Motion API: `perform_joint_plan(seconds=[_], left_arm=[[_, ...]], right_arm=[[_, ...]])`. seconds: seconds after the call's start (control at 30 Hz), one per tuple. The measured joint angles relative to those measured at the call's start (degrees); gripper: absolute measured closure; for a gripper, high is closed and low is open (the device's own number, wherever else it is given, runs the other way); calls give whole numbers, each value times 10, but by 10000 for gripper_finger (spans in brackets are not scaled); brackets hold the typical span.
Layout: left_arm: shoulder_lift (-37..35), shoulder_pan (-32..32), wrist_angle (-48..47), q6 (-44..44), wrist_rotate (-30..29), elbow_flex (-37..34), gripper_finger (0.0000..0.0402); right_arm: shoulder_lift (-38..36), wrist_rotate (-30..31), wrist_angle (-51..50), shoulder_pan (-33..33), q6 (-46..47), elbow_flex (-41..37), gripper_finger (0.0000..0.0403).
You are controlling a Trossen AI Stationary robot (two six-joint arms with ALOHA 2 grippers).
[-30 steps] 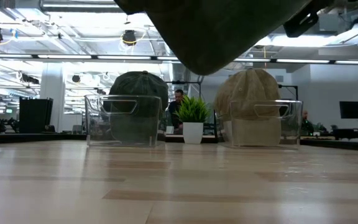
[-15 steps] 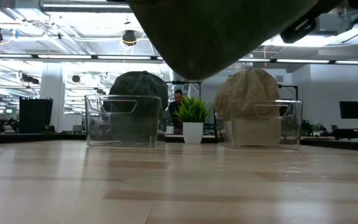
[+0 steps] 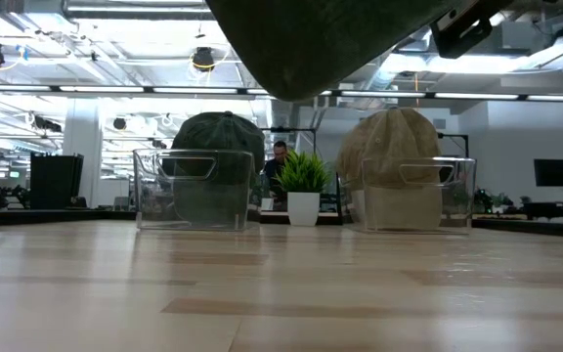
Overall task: Pick & Place hat
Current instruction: Put the black cap into the left transparent container
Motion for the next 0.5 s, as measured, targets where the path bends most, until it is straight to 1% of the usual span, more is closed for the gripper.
perform_joint_plan(seconds=[0.1, 0.37, 0.43, 0.5], left_arm=[[-13, 2, 1, 1, 1, 0, 317], [-95, 34, 2, 2, 1, 0, 317], [-112, 47, 4, 4, -9, 0, 317], [-124, 58, 1, 16, -34, 0, 317]], right_arm=[[0, 0, 0, 0, 0, 0, 400], [0, 1, 0, 1, 0, 0, 400], [0, 1, 0, 1, 0, 0, 399], [0, 1, 0, 1, 0, 0, 399]])
